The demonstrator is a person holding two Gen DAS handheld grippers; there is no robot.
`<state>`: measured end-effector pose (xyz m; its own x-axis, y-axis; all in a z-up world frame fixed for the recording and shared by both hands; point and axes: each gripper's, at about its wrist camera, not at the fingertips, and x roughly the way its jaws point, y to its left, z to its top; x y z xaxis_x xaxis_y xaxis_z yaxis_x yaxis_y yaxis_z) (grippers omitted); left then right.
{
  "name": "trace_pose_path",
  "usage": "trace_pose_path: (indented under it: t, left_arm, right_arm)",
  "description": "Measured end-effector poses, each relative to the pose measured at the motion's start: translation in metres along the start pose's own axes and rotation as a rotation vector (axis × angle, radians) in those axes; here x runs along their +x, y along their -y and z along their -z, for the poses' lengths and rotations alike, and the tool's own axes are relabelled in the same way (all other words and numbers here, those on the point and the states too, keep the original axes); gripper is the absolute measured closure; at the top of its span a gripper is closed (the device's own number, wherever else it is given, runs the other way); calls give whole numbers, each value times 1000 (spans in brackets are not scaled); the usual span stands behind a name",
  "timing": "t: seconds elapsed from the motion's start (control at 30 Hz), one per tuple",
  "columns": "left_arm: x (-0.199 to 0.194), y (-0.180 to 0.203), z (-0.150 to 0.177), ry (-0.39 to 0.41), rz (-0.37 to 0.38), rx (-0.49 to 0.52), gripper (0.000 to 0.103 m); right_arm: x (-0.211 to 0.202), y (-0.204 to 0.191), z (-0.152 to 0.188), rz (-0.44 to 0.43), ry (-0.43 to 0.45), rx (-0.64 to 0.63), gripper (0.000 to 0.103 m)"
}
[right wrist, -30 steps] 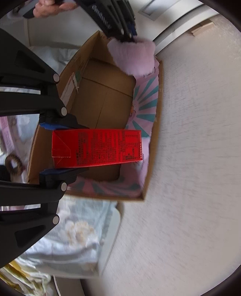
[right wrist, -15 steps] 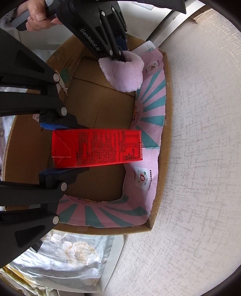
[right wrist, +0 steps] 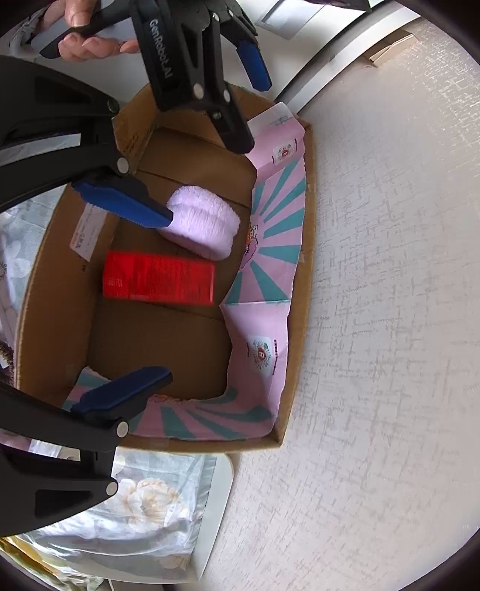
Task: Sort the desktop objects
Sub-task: 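Open both grippers to drop the scrunchie and snack box inside, then withdraw both grippers back toward the remaining items on the bed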
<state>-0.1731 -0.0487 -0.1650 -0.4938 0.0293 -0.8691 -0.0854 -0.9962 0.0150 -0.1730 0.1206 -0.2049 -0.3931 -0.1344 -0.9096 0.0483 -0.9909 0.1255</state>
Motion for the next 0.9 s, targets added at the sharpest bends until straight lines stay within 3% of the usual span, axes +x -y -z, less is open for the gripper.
trace_pose_path:
  t: [0.33, 0.43, 0.6, 0.9]
  left_arm:
    - [-24, 8, 12, 22, -10, -22, 1]
    - [-34, 10, 14, 27, -55, -11, 1]
    - [-57, -6, 17, 70, -69, -1, 1]
    - [-108, 2, 46, 122, -93, 28, 1]
  right_arm:
    - [-7, -3, -4, 16, 40, -1, 29]
    - [-12, 0, -2, 18, 46, 8, 29]
    - [-36, 10, 8, 26, 80, 5, 29]
    - [-91, 50, 45, 99, 149, -10, 29]
